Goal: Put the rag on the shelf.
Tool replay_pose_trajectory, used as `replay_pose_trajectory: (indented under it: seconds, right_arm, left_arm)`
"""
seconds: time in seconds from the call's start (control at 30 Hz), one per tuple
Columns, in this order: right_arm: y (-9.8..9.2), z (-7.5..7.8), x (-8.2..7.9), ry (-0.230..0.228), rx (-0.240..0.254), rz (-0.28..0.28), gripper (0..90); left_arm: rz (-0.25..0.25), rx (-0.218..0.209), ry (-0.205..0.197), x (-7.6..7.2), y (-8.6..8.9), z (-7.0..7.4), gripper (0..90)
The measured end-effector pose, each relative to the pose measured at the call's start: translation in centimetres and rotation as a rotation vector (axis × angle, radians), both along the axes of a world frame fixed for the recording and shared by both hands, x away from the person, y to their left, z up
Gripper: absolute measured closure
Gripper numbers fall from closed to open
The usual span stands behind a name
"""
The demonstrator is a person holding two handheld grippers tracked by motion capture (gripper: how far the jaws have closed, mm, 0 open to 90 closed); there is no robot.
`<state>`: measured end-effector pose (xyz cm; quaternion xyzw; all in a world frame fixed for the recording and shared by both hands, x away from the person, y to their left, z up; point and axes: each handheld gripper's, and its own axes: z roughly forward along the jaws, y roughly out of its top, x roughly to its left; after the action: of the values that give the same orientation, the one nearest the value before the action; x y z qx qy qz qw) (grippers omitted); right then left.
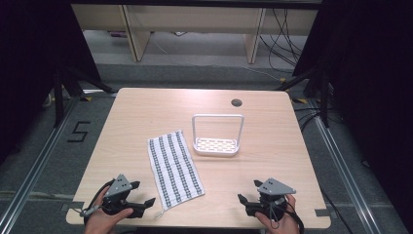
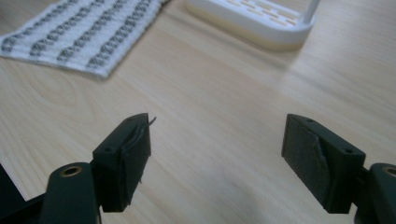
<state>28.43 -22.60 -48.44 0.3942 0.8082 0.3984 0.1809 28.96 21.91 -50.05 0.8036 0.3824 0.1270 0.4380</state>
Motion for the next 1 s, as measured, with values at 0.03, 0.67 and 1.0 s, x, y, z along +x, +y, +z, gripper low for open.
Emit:
replay_pose_trajectory:
  seconds: [0.03, 0.67, 1.0]
  right_arm:
    - [0.7, 0.3, 0.3, -0.022, 0.008, 0.017, 27.3]
    - [6.1, -0.1, 1.2, -0.016, -0.001, 0.195, 34.7]
    - [8.5, -0.5, 1.9, -0.004, -0.032, 0.250, 35.5]
  left_arm:
    - [-0.023, 0.013, 0.002, -0.1, -0.2, 0.0, 14.8]
    - [-0.096, 0.072, 0.022, -1.4, -3.2, -0.4, 15.2]
    - [-0.110, 0.083, 0.028, -1.8, -4.0, -0.4, 21.9]
